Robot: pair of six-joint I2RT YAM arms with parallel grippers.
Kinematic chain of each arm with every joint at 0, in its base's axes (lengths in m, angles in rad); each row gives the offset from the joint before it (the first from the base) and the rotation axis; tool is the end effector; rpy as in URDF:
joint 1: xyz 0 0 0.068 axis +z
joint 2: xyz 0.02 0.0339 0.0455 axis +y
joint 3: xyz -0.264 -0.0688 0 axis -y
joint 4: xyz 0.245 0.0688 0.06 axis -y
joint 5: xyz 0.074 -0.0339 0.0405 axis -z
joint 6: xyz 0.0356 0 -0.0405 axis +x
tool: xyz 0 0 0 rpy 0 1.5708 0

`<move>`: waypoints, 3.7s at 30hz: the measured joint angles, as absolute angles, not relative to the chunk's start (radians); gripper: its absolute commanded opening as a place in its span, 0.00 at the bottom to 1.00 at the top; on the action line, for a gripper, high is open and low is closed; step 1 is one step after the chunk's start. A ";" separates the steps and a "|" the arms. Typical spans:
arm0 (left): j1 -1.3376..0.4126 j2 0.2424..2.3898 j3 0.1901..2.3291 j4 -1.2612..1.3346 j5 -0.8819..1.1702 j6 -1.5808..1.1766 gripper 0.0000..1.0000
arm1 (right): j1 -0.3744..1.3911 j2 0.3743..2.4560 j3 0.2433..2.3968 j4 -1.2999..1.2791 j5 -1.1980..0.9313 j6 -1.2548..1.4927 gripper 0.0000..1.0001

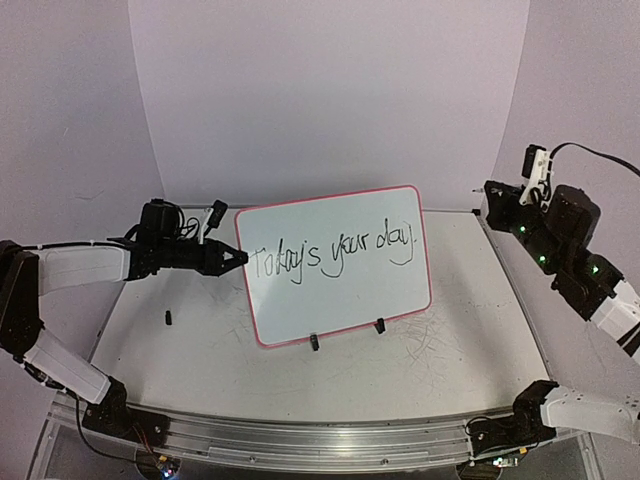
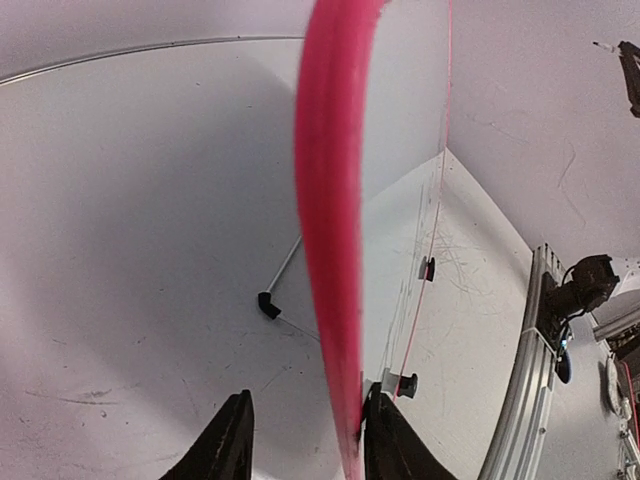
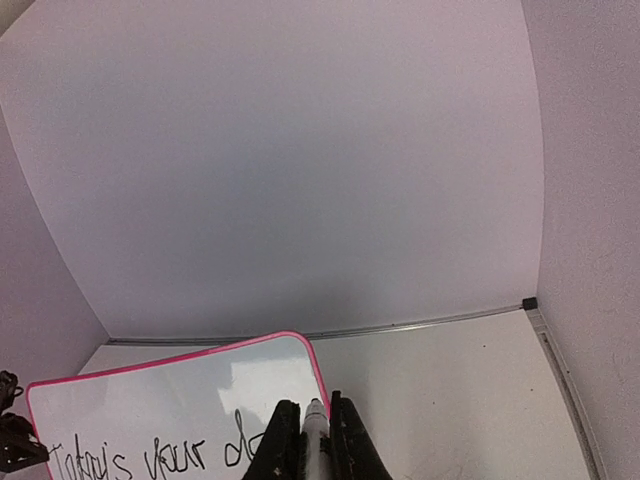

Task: Write a sentence on the whiteboard
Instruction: Place the whiteboard at the center of the board, then pick up the pen cap from the corner of the board, then insert the whiteboard marker without the cap into the pen cap.

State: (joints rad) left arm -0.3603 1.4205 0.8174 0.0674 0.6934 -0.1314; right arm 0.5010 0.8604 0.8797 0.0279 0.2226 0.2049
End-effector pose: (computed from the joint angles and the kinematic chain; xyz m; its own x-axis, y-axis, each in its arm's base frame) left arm 0.2760 -0.1283 0.2332 -0.5765 0.1095 -0.8098 0.7161 0.5450 -0.4361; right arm 0.1794 0.0893 0.3835 -0.0154 0.2178 -0.9759 -0.2777 0.9367 0.2134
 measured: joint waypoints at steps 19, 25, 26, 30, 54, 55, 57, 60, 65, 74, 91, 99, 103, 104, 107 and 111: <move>-0.353 1.053 0.914 -0.493 0.046 -0.609 0.73 | 0.500 0.884 0.751 0.028 0.021 0.145 0.00; -0.353 1.256 0.916 -0.729 -0.122 -0.715 0.69 | 0.500 0.869 0.732 0.042 -0.092 0.148 0.00; -0.353 1.291 0.916 -0.750 -0.140 -0.719 0.68 | 0.500 0.863 0.732 0.045 -0.105 0.149 0.00; -0.349 1.397 0.915 -0.791 -0.203 -0.729 0.66 | 0.500 0.824 0.719 0.058 -0.148 0.155 0.00; -0.287 1.628 0.822 -0.533 -0.235 -0.633 0.18 | 0.500 0.730 0.675 0.015 -0.146 0.173 0.00; -0.287 1.619 0.809 -0.520 -0.235 -0.627 0.16 | 0.500 0.730 0.675 0.011 -0.146 0.178 0.00; -0.286 1.605 0.792 -0.505 -0.237 -0.624 0.12 | 0.500 0.733 0.675 0.005 -0.144 0.185 0.00; -0.286 1.585 0.779 -0.497 -0.231 -0.621 0.08 | 0.500 0.742 0.678 -0.005 -0.138 0.198 0.00; -0.285 1.534 0.762 -0.522 -0.192 -0.611 0.03 | 0.500 0.761 0.695 -0.030 -0.119 0.218 0.00; -0.285 1.300 0.879 -0.584 -0.070 -0.527 0.01 | 0.500 0.832 0.819 -0.088 -0.073 0.241 0.00; -0.754 1.158 1.124 -0.355 0.585 -0.155 0.06 | 0.538 1.195 1.143 -0.120 -0.600 0.272 0.00; -0.935 1.244 1.064 -0.285 0.357 0.124 0.03 | 0.632 1.364 1.231 -0.162 -0.751 0.341 0.00; -0.951 1.240 1.005 -0.201 0.317 0.226 0.02 | 0.731 1.383 1.237 -0.173 -0.705 0.347 0.00; -0.955 1.240 0.995 -0.188 0.311 0.242 0.02 | 0.754 1.386 1.237 -0.170 -0.695 0.349 0.00; -0.968 1.241 0.981 -0.154 0.304 0.285 0.02 | 0.802 1.388 1.237 -0.143 -0.676 0.357 0.00; -0.976 1.241 0.979 -0.124 0.299 0.317 0.01 | 0.839 1.391 1.237 -0.112 -0.635 0.357 0.00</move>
